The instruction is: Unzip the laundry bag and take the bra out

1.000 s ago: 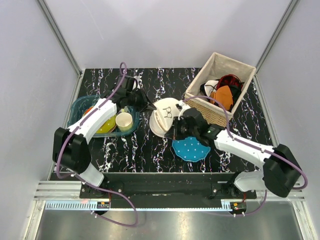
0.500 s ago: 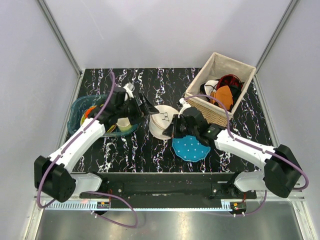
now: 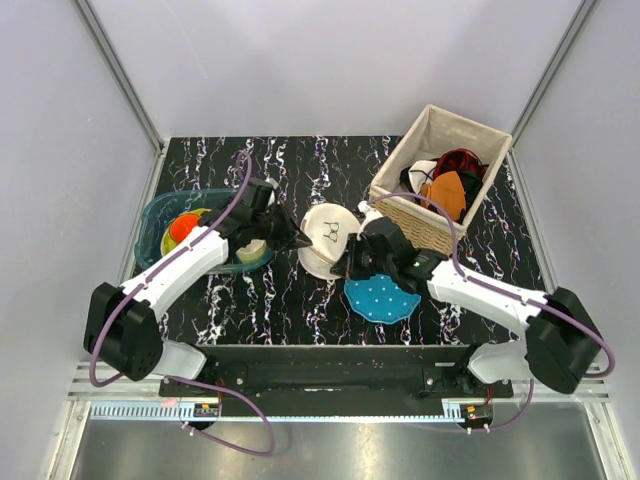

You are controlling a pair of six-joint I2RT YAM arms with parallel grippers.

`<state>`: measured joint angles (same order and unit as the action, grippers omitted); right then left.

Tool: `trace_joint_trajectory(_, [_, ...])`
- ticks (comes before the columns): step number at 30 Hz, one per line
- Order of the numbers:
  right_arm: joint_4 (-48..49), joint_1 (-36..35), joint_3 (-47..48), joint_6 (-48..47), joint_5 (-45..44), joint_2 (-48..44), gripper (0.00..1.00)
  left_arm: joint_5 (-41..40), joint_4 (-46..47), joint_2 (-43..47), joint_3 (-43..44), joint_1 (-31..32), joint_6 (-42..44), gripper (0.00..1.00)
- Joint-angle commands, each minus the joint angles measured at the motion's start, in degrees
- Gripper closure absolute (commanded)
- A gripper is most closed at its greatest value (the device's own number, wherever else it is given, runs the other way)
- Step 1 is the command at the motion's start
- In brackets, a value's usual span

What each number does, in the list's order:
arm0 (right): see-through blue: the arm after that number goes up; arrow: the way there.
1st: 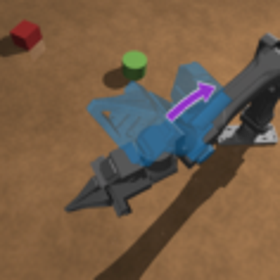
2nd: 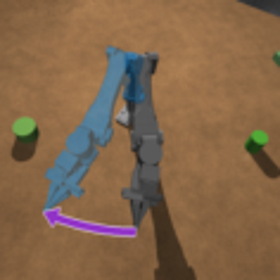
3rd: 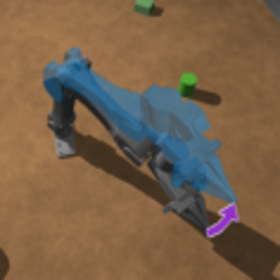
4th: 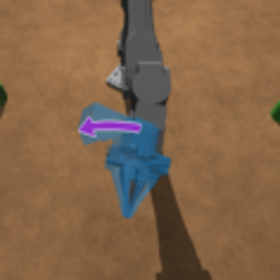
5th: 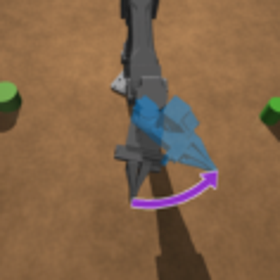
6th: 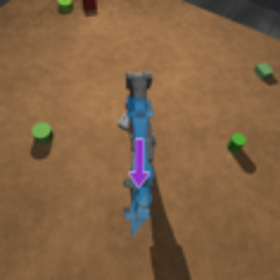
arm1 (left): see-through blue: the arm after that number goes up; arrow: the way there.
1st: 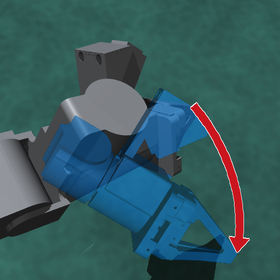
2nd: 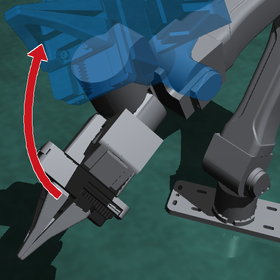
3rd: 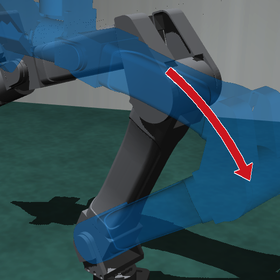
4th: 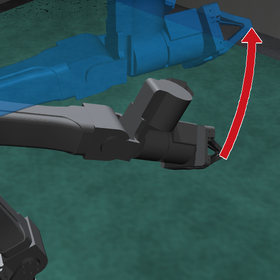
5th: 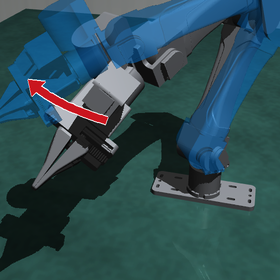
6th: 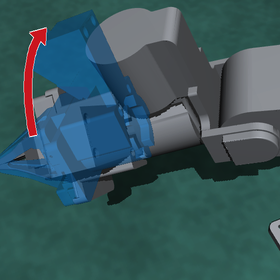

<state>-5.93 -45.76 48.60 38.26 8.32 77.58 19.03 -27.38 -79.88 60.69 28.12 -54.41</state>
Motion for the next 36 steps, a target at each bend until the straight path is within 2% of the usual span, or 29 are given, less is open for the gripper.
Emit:
trace_joint_trajectory(1, [-7.1, -0.4, -4.1, -4.7, -8.0, -8.4, 1.00, -7.4, -2.1, 3.2, 5.7, -3.0, 2.3, 1.00])
trace_joint_trajectory(4, [-9.0, 0.0, -6.0, -5.1, -11.0, -12.4, 1.00, -6.7, -3.0, 2.1, 8.0, -4.6, 3.4, 1.00])
trace_joint_trajectory(7, [-7.9, 0.0, -4.7, -4.3, -8.5, -12.6, 1.00, -6.0, -2.6, -1.7, 11.1, -5.1, 4.6, 1.00])
trace_joint_trajectory(11, [-2.3, 0.0, -1.9, -1.3, 1.9, -7.1, 1.00, -3.4, -3.6, -10.8, 19.0, -5.0, 6.5, 0.99])
trace_joint_trajectory(13, [-0.6, -0.1, 0.3, -0.8, 5.1, -5.1, 1.00, -0.5, -4.4, -12.9, 21.2, -4.2, 7.7, 0.77])
trace_joint_trajectory(14, [-0.5, -0.1, 1.0, -0.3, 6.2, -3.9, 1.00, -0.8, -4.5, -12.3, 21.6, -3.7, 7.8, 0.45])
trace_joint_trajectory(15, [0.1, -0.1, 1.4, 0.1, 6.2, -3.5, 1.00, -1.8, -4.5, -10.3, 21.4, -2.6, 8.3, 0.30])
trace_joint_trajectory(17, [1.4, -0.1, 1.4, 1.6, 5.0, -3.4, 1.00, -1.5, -5.3, -8.2, 20.6, -1.9, 8.5, 0.12])
trace_joint_trajectory(19, [2.2, -0.1, 1.6, 2.0, 4.6, -3.1, 1.00, -1.3, -6.3, -4.3, 17.9, -1.8, 8.2, 0.09])
trace_joint_trajectory(20, [2.4, -0.1, 1.6, 2.2, 4.4, -2.6, 1.00, -1.2, -5.9, -2.4, 16.1, -1.5, 6.4, 0.02])
trace_joint_trajectory(21, [2.9, -0.1, 1.7, 2.3, 4.5, -2.3, 1.00, -0.7, -5.1, -0.8, 14.1, -1.1, 5.6, 0.01])
trace_joint_trajectory(25, [3.6, -0.1, 2.2, 2.1, 6.0, -0.4, 1.00, 0.9, 0.6, 4.9, 2.5, 1.2, 0.7, 0.01])
trace_joint_trajectory(29, [4.2, -0.1, 2.7, 2.1, 7.3, 0.8, 1.00, 1.9, 4.8, 1.9, -0.6, 4.2, -1.6, 0.01])
trace_joint_trajectory(33, [3.5, -0.1, 1.9, 1.8, 7.1, -0.1, 1.00, 1.2, 7.2, -1.8, 0.6, 4.8, -1.7, 0.14])
trace_joint_trajectory(36, [1.0, -0.1, 0.4, 0.5, 5.3, -2.4, 1.00, 1.0, 6.4, -4.5, 4.8, 4.7, -0.8, 0.80])
